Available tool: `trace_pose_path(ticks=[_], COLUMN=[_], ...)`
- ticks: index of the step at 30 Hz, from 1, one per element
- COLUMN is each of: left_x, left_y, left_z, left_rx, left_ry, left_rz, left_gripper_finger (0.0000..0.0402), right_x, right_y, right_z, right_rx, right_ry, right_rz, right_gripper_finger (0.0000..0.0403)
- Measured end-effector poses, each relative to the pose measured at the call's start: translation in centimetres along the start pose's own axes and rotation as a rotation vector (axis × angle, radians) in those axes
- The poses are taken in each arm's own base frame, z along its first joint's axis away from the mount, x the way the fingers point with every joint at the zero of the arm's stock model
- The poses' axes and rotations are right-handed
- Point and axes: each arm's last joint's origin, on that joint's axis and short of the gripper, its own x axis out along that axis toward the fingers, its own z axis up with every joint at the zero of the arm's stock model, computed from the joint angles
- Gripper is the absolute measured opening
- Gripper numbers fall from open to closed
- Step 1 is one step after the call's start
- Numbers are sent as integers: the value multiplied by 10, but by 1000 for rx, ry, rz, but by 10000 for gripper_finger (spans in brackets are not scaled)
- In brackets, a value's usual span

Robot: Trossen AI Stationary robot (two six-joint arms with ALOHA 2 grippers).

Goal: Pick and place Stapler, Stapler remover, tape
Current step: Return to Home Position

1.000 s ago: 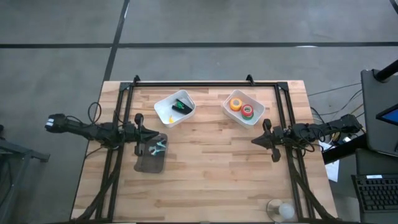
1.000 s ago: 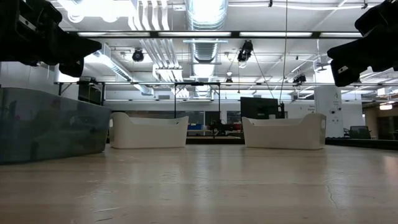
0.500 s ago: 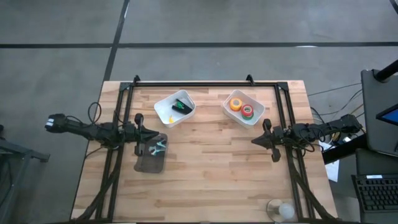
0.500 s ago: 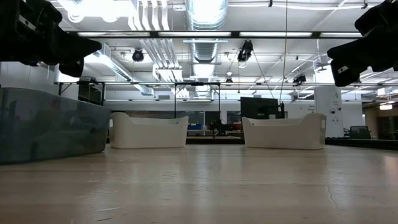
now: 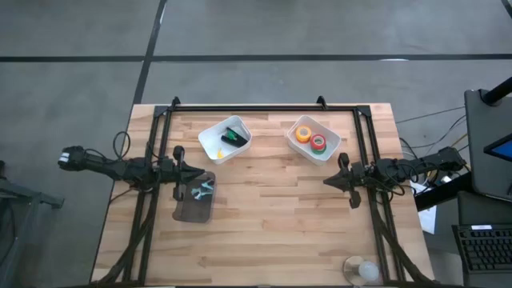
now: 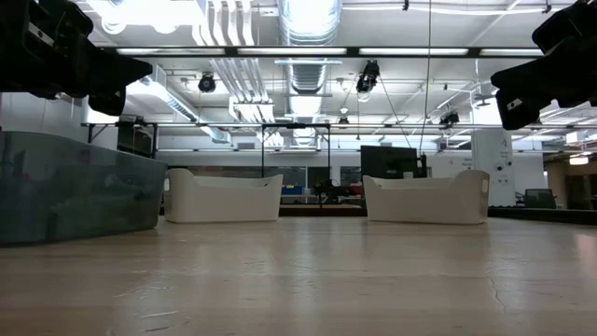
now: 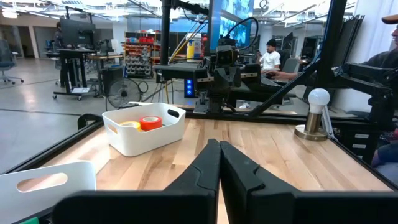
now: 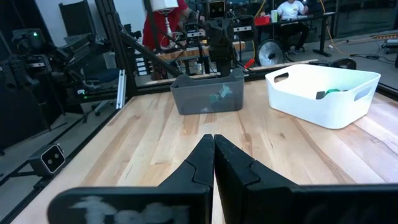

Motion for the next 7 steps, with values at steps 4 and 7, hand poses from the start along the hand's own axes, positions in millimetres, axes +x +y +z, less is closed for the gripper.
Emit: trace_pose_path(ticks=[4, 7], left_x=[0, 0], left_y=[0, 0], left_z=[0, 0], left_rx=[0, 0], left_ry=[0, 1], left_rz=[0, 0], left_gripper_finger=[10, 12], right_x=[0, 0], right_y=[0, 0], right_z=[0, 0], right_rx=[0, 0], right_ry=[0, 0], right_rz=[0, 0], right_gripper_finger=[9, 9])
